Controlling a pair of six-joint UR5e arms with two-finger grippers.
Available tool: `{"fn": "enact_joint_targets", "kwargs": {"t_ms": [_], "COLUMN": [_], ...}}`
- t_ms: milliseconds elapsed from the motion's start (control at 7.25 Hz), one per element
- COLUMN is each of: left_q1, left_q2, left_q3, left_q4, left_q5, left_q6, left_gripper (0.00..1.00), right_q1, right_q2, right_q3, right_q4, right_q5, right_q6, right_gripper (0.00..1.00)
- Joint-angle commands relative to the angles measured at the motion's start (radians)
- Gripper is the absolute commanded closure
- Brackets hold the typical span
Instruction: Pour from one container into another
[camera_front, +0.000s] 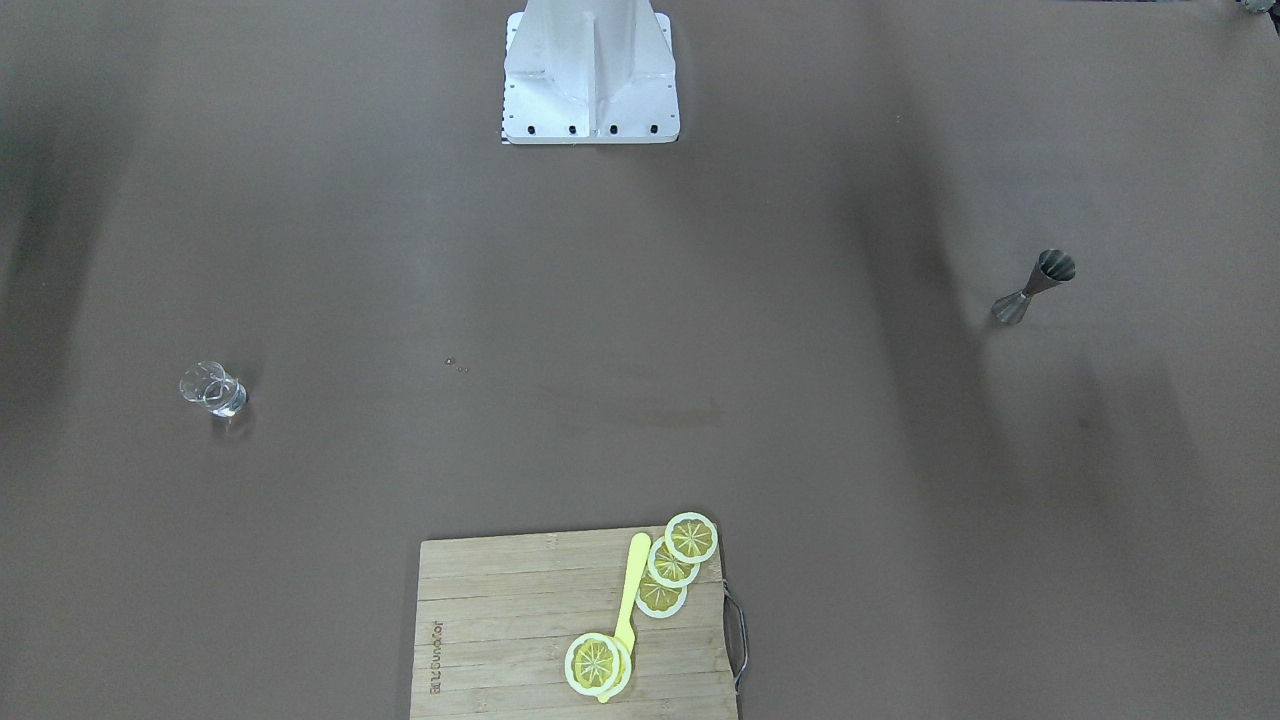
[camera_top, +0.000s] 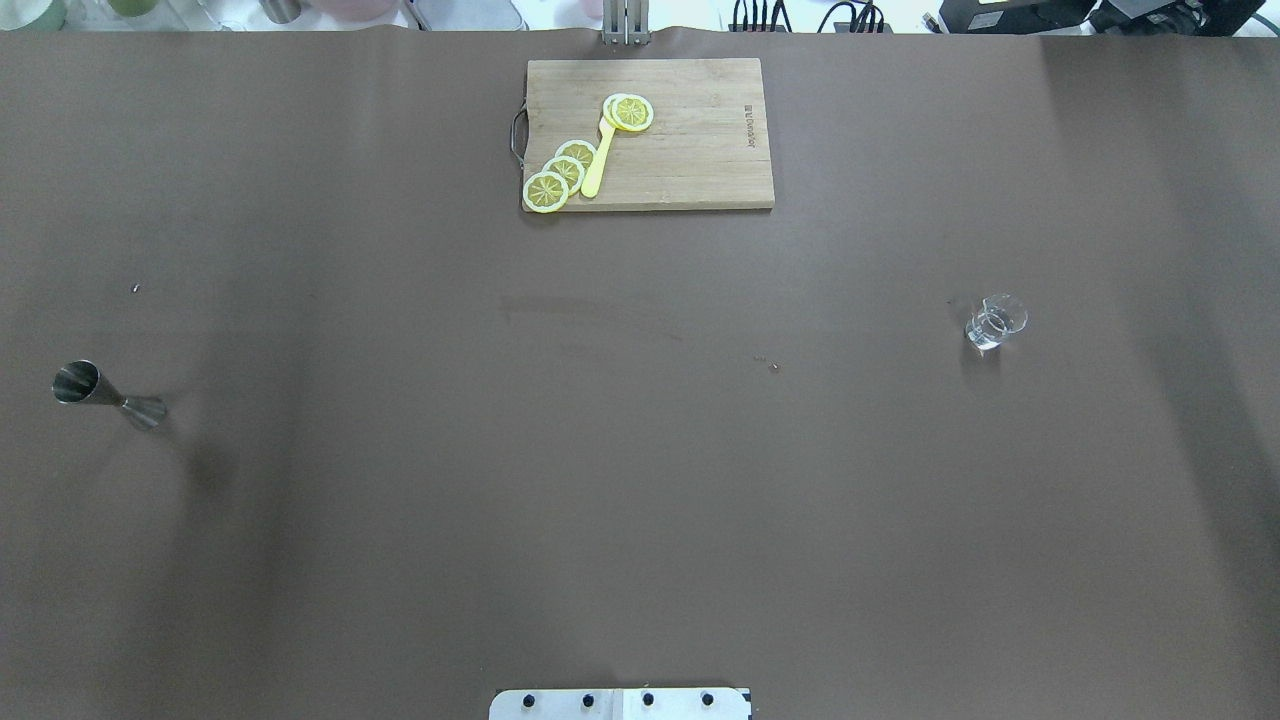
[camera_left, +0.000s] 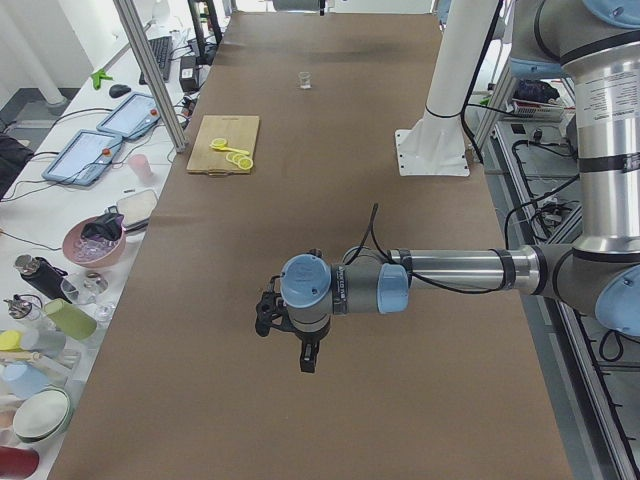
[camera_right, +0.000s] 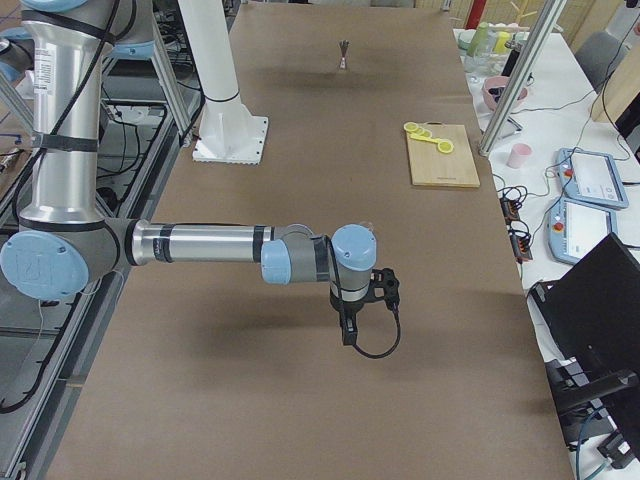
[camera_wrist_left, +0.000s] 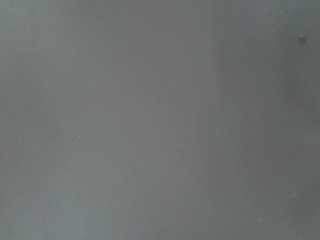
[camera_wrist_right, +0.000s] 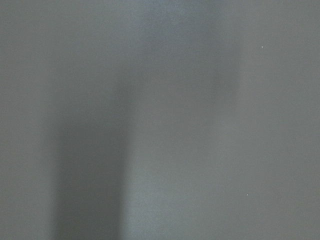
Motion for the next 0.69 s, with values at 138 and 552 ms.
{"fn": "enact_joint_targets", "kwargs": {"t_ms": [138, 552], "left_q1": [0.000, 0.000], "left_q2": [-0.002, -0.002], "left_q3": [0.020, 0.026], "left_q4": [0.000, 0.000], "left_q5": [-0.001, 0.001], "left_q6": [0.000, 0.000], "left_gripper": [0.01, 0.01], "right_q1": [0.000, 0.000], "right_q2": [0.000, 0.002], "right_q3": [0.000, 0.003], "right_q4": [0.000, 0.000], "right_q5": [0.001, 0.004], "right_q6": [0.002, 0.003], "right_gripper": [0.00, 0.00]}}
